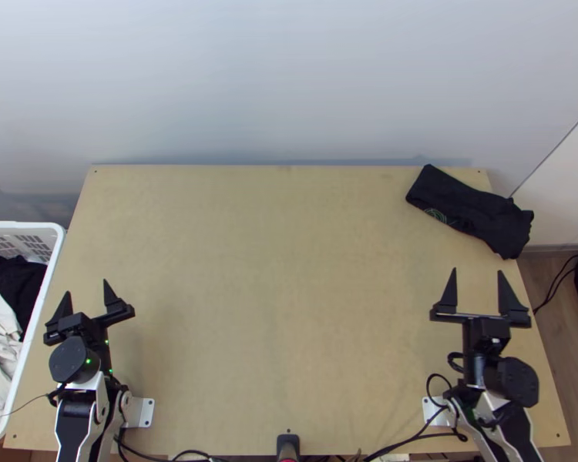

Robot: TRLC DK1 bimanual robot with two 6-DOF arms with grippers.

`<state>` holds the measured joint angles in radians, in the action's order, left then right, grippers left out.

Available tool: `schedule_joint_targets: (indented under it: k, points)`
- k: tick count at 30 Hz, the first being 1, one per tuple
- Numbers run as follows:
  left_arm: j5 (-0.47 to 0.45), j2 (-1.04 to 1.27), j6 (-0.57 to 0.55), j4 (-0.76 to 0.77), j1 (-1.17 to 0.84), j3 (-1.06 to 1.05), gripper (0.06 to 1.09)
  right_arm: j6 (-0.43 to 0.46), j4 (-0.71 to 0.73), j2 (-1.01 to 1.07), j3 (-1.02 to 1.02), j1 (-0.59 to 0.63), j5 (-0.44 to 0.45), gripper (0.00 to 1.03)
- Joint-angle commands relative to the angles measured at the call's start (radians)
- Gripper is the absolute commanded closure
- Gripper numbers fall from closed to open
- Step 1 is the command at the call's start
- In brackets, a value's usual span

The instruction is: Fold the t-shirt

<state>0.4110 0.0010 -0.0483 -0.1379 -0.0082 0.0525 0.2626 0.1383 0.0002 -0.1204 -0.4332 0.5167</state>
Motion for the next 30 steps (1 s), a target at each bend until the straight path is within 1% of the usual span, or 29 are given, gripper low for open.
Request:
schedule_joint_targets:
  k: [1,3,4,6,9,10,13,15,20,22,24,25,27,28,30]
  points:
    - [0.023,0.027,0.119,0.050,0.001,0.027,0.10,-0.042,-0.250,0.066,-0.179,-0.004,0.020,0.04]
    - [-0.006,0.060,0.151,0.049,0.001,0.073,0.10,-0.042,-0.275,0.101,-0.226,0.002,0.039,0.04]
    - [-0.017,0.097,0.153,-0.026,-0.009,0.124,0.10,-0.048,-0.278,0.119,-0.251,0.002,0.042,0.04]
    - [-0.001,0.191,0.125,-0.137,-0.009,0.219,0.10,-0.077,-0.281,0.169,-0.295,0.004,0.045,0.04]
    - [0.005,0.309,0.097,-0.243,0.063,0.357,0.10,-0.209,-0.324,0.251,-0.380,0.013,0.072,0.04]
    - [0.005,0.335,0.097,-0.256,0.099,0.400,0.10,-0.246,-0.322,0.273,-0.400,0.017,0.088,0.04]
    - [-0.001,0.350,0.099,-0.256,0.159,0.498,0.10,-0.299,-0.356,0.354,-0.464,0.019,0.103,0.04]
    - [0.002,0.356,0.105,-0.249,0.165,0.549,0.10,-0.315,-0.387,0.414,-0.510,0.019,0.103,0.04]
    - [-0.001,0.479,0.125,-0.301,0.283,0.679,0.10,-0.433,-0.574,0.572,-0.674,0.025,0.105,0.04]
    - [-0.015,0.533,0.128,-0.295,0.356,0.708,0.10,-0.453,-0.626,0.616,-0.734,0.025,0.105,0.04]
    - [-0.058,0.596,0.133,-0.261,0.453,0.724,0.10,-0.465,-0.640,0.627,-0.769,0.024,0.105,0.04]
    - [-0.087,0.626,0.131,-0.244,0.514,0.731,0.10,-0.465,-0.641,0.629,-0.780,0.022,0.103,0.04]
    - [-0.155,0.715,0.113,-0.262,0.610,0.770,0.10,-0.464,-0.655,0.632,-0.798,0.013,0.103,0.04]
    - [-0.170,0.768,0.100,-0.279,0.636,0.796,0.10,-0.464,-0.666,0.636,-0.806,0.011,0.103,0.04]
    - [-0.172,0.861,0.088,-0.301,0.669,0.848,0.10,-0.461,-0.695,0.647,-0.822,0.013,0.103,0.04]
